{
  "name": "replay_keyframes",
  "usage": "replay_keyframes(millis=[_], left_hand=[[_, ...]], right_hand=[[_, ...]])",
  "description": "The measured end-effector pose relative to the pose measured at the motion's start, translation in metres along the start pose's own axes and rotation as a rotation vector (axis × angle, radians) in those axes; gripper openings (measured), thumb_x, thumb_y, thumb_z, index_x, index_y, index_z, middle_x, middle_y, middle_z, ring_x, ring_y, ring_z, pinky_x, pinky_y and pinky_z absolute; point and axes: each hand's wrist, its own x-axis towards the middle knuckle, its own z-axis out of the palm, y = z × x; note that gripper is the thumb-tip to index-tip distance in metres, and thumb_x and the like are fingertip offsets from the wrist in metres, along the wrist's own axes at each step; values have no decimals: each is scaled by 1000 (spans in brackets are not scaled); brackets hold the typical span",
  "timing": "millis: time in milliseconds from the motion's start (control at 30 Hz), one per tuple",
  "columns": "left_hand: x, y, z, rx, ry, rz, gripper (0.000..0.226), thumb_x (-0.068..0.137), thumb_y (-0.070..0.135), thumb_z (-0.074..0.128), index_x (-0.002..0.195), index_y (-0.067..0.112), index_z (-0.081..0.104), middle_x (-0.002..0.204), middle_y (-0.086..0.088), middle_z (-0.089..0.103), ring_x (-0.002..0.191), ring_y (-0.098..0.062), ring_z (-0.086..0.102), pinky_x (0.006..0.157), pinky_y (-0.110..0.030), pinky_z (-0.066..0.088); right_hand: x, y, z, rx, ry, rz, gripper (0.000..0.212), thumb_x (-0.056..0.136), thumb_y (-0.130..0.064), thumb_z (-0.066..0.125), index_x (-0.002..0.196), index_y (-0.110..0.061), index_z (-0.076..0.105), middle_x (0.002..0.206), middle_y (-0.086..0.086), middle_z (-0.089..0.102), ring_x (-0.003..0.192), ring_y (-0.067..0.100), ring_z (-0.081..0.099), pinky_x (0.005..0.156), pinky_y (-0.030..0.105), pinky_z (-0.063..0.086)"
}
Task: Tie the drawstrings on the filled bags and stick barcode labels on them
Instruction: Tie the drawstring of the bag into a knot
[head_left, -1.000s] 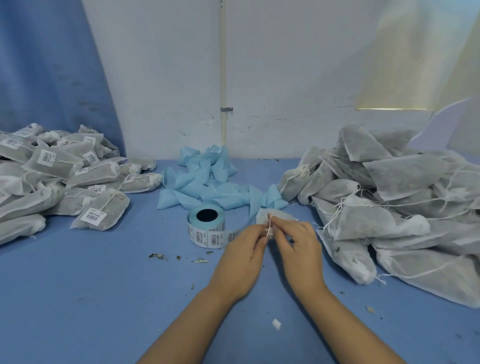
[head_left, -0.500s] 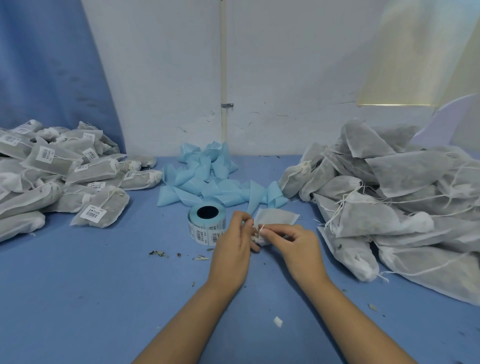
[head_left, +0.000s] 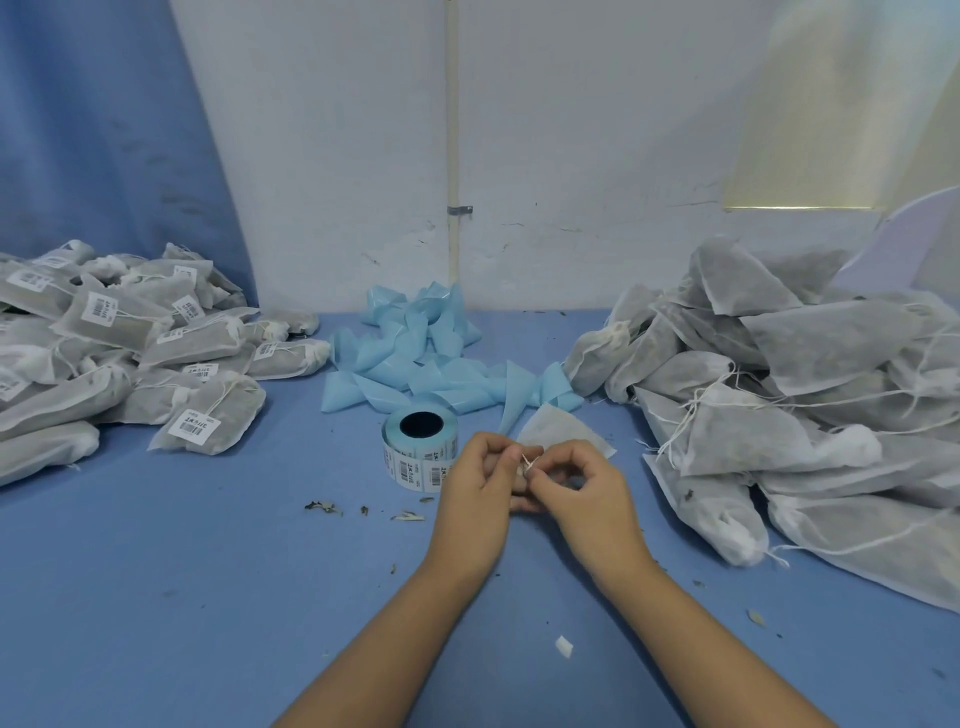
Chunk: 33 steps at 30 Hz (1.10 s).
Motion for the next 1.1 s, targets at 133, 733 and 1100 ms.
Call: replay_keyframes(millis=[133, 733, 1100], left_hand=[[3, -5, -2, -3, -19, 31, 13, 97, 6, 48, 87, 8, 55, 89, -3, 72, 80, -12, 69, 68, -17, 52], [1, -6, -2, 240, -26, 99, 13, 94, 15, 57, 83, 17, 64, 64, 4, 59, 63, -10, 54, 63, -20, 46], [0, -4, -1, 348, -17, 100, 7, 92, 15, 60, 88, 15, 66, 81, 3, 65, 73, -5, 57, 70, -12, 44]], right_hand=[[4, -3, -5, 133, -25, 101, 11, 82, -2, 68, 73, -6, 64, 85, -1, 58, 60, -6, 53, 58, 7, 41], [16, -3, -19, 716, -24, 383, 11, 88, -5, 53, 78, -8, 59, 73, 1, 58, 63, 10, 50, 67, 21, 40], [17, -2, -20, 918, -88, 456, 12, 69, -13, 62, 80, -12, 57, 71, -2, 59, 60, 9, 52, 67, 21, 41]])
